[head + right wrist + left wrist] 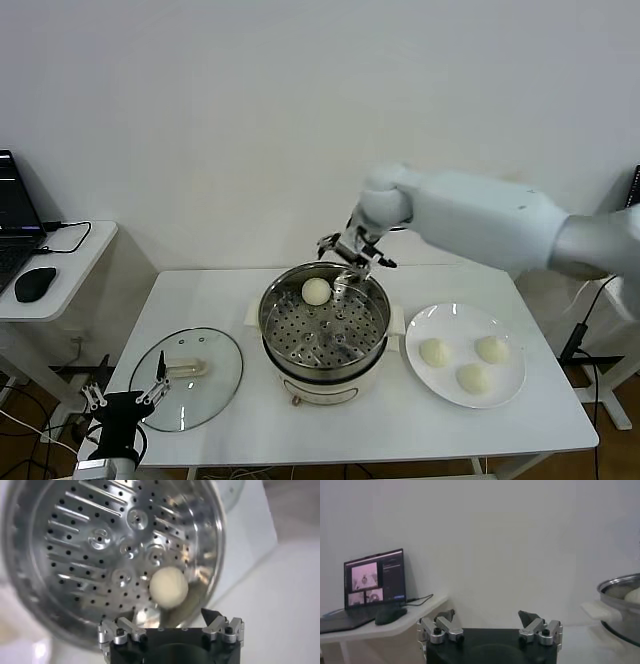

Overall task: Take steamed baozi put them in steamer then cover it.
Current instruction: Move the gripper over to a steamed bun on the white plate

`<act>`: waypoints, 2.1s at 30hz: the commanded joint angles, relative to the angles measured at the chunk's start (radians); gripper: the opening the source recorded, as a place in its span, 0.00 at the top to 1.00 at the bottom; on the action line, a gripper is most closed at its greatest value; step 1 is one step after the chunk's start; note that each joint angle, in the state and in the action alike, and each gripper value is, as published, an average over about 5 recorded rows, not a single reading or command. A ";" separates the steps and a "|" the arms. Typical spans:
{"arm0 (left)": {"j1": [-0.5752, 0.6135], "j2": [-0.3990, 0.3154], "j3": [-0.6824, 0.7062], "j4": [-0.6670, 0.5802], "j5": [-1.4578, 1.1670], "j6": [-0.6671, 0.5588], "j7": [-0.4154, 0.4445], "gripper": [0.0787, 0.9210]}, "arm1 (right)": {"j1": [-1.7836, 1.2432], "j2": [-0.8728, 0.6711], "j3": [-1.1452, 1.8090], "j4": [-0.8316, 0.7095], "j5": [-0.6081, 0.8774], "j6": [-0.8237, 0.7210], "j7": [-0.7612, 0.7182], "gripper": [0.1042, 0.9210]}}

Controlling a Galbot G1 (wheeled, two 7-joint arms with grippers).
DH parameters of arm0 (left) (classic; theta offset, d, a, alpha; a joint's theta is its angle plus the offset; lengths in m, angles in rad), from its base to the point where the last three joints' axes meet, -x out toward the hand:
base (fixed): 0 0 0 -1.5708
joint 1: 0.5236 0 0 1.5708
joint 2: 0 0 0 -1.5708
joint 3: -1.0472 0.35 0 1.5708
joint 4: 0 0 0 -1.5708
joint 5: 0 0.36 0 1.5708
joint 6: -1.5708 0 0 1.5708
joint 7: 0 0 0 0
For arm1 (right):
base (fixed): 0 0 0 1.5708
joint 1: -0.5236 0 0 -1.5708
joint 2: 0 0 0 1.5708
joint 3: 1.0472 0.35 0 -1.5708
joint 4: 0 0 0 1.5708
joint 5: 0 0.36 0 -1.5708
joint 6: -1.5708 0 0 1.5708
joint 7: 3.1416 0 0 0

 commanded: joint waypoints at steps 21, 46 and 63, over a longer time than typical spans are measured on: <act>-0.032 0.018 0.026 0.036 -0.002 0.010 0.002 0.12 | -0.378 -0.550 0.173 0.256 -0.092 -0.284 0.018 0.12; -0.016 0.000 0.002 0.041 0.003 0.008 0.002 0.12 | -0.736 -0.265 0.496 -0.101 -0.261 -0.154 0.017 0.12; -0.010 -0.004 -0.003 0.037 0.003 0.007 0.003 0.12 | -0.767 -0.211 0.514 -0.138 -0.300 -0.170 0.032 0.17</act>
